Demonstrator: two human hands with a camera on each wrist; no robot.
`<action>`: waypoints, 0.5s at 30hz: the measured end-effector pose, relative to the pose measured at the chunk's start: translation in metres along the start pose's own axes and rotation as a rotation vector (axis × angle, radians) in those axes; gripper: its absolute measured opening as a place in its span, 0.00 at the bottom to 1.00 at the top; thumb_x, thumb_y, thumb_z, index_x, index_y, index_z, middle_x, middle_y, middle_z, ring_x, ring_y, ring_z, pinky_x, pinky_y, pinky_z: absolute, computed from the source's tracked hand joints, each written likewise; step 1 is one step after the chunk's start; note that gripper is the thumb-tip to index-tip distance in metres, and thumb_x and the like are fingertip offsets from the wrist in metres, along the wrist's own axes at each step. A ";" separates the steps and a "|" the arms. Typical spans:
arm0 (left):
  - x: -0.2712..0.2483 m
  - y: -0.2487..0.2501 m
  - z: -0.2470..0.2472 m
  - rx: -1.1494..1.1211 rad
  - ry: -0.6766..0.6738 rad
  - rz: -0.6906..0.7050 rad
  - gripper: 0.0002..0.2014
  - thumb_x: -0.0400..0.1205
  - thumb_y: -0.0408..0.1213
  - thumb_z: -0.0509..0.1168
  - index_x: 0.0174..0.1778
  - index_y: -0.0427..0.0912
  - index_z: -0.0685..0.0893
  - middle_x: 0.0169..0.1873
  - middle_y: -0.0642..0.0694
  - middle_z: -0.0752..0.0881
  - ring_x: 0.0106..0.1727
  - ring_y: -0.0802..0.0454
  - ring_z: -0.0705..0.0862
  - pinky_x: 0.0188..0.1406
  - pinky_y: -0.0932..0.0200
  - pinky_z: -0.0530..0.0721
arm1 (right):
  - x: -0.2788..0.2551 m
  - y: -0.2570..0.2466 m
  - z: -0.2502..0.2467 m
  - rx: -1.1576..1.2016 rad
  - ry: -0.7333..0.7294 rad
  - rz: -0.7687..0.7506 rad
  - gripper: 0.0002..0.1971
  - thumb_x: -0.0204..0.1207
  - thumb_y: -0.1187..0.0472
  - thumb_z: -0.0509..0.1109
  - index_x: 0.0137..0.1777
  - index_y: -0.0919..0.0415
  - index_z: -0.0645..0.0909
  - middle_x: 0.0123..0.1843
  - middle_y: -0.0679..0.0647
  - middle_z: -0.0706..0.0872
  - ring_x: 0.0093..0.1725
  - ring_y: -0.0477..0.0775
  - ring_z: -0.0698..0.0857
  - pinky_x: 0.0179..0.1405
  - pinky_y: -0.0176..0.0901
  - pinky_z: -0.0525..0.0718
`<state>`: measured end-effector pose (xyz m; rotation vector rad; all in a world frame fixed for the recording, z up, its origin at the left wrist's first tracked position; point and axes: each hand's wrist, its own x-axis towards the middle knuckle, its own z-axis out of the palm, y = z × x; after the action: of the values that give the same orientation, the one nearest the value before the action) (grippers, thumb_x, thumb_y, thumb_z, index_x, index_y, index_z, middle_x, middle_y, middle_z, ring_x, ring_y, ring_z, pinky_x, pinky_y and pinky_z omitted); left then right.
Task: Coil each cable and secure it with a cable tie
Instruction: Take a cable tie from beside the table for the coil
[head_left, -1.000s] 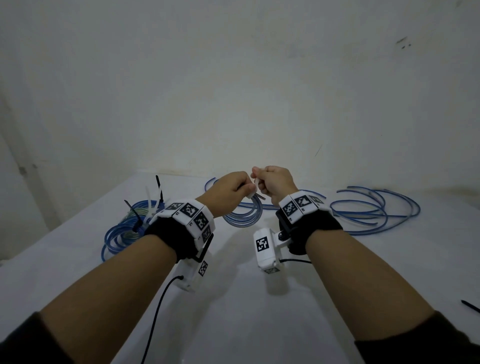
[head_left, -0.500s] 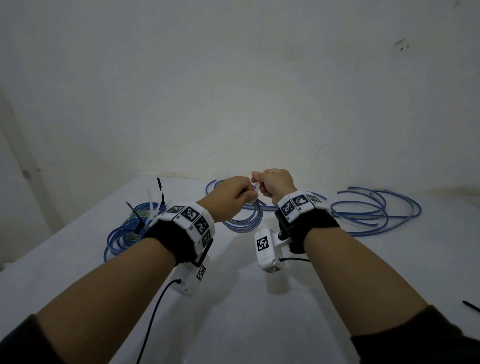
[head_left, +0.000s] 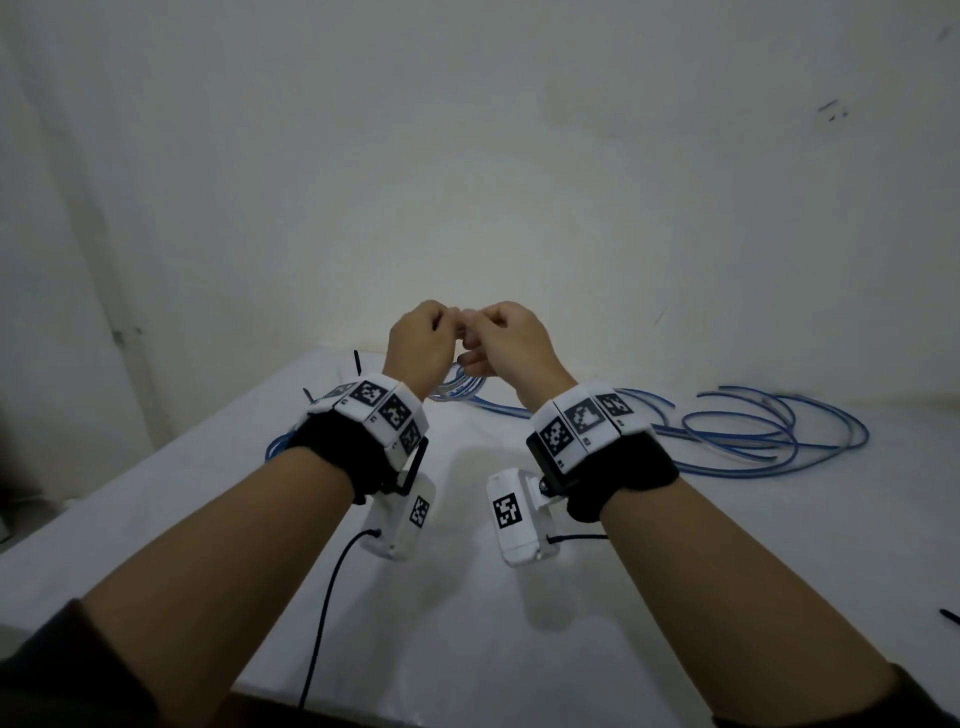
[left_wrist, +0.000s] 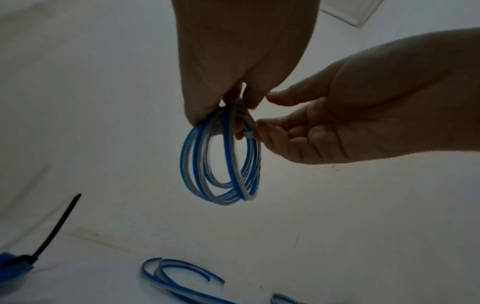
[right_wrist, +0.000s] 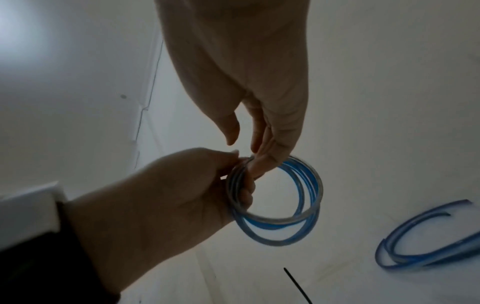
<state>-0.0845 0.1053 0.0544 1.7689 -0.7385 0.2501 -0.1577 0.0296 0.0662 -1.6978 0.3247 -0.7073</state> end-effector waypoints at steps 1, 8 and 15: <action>-0.004 0.002 -0.007 -0.069 -0.013 -0.042 0.12 0.85 0.38 0.55 0.38 0.39 0.78 0.37 0.43 0.82 0.40 0.48 0.78 0.45 0.53 0.76 | -0.003 -0.001 0.005 0.015 0.012 0.000 0.14 0.79 0.56 0.67 0.54 0.68 0.77 0.41 0.57 0.84 0.31 0.51 0.85 0.38 0.47 0.89; -0.028 0.006 -0.058 -0.281 -0.235 -0.108 0.12 0.84 0.32 0.55 0.50 0.35 0.84 0.51 0.40 0.87 0.52 0.49 0.85 0.51 0.61 0.85 | -0.022 0.000 0.029 -0.007 0.016 -0.010 0.16 0.70 0.62 0.77 0.51 0.60 0.74 0.47 0.61 0.83 0.44 0.58 0.87 0.41 0.49 0.89; -0.029 -0.035 -0.122 0.388 -0.191 -0.018 0.14 0.85 0.38 0.57 0.64 0.39 0.79 0.59 0.42 0.81 0.59 0.46 0.79 0.56 0.57 0.75 | -0.042 0.008 0.069 0.219 -0.187 0.169 0.08 0.74 0.69 0.72 0.50 0.68 0.77 0.40 0.61 0.83 0.35 0.55 0.83 0.43 0.52 0.88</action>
<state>-0.0618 0.2335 0.0522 2.1894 -0.8516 0.2245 -0.1473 0.1052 0.0396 -1.4949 0.2465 -0.4387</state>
